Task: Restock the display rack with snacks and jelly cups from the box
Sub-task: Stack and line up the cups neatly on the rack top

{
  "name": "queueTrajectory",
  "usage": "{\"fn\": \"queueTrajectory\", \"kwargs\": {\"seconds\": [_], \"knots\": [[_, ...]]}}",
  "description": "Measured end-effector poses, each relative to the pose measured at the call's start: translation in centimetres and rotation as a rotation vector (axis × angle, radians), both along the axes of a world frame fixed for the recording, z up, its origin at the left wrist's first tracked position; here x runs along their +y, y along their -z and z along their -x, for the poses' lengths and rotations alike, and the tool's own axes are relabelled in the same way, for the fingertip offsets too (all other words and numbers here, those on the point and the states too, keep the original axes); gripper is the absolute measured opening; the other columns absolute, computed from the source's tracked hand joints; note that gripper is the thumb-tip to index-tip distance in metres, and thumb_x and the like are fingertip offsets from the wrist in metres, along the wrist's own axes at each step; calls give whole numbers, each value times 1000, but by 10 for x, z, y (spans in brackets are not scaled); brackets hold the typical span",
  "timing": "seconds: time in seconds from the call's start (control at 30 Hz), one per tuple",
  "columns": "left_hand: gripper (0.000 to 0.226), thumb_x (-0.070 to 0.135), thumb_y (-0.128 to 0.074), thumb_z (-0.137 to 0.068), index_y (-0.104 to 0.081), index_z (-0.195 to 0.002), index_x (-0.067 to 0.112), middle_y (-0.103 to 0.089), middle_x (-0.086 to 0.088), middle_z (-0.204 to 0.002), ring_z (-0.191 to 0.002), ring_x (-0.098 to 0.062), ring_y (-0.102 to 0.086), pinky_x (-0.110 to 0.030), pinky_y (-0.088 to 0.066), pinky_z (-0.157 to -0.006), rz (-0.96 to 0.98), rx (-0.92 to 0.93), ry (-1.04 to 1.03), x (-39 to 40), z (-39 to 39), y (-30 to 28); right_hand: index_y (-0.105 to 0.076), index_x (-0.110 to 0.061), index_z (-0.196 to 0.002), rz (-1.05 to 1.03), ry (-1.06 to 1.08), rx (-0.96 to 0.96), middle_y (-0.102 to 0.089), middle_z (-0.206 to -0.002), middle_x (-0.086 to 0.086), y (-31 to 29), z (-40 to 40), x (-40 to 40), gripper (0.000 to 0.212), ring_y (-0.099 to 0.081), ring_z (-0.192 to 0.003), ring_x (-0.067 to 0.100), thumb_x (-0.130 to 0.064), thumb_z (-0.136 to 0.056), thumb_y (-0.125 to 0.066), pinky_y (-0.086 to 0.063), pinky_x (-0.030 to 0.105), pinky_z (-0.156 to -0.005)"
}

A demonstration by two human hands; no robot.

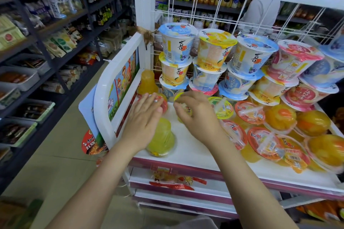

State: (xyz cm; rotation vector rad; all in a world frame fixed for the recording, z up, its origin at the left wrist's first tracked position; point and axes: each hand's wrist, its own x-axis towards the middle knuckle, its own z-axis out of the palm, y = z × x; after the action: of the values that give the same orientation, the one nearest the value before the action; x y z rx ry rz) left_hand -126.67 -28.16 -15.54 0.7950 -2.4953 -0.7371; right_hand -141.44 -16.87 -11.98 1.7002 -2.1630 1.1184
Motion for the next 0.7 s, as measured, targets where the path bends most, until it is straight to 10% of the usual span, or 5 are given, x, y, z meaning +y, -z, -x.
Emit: {"fn": "queueTrajectory", "kwargs": {"seconds": [0.1,0.27,0.47,0.7], "knots": [[82,67,4,-87,-31,-154,33,-14,15,-163,-144,10,4,-12,13,-113,-68,42,15,0,-1,-2,-71,-15,-113,-181,-252,-221,-69,-104,0,-3,-22,9,37,-56,-97,10,-38,-86,-67,-41,14,-84],[85,68,7,-85,-31,-154,35,-15,14,-163,-143,10,3,-19,9,-117,-92,33,21,0,-1,-5,-37,-23,-148,-451,-236,-222,-54,-140,2,16,-42,8,91,-51,-125,17,-47,-73,-83,-46,32,-99],[88,72,8,-84,-28,-155,34,-12,14,-164,-149,1,4,-24,8,-119,-60,-7,36,-1,-2,-5,-47,-18,-126,-440,8,-5,-61,-118,4,8,-38,17,58,-59,-106,26,-47,-83,-73,-46,35,-73],[89,78,-6,-81,-29,-155,33,-10,13,-165,-150,-1,5,-27,12,-119,-59,-54,32,-3,-2,-8,-60,-26,-118,-177,86,-210,-63,-114,-3,-5,-16,51,39,-58,-102,14,-39,-84,-75,-44,27,-84]]}}
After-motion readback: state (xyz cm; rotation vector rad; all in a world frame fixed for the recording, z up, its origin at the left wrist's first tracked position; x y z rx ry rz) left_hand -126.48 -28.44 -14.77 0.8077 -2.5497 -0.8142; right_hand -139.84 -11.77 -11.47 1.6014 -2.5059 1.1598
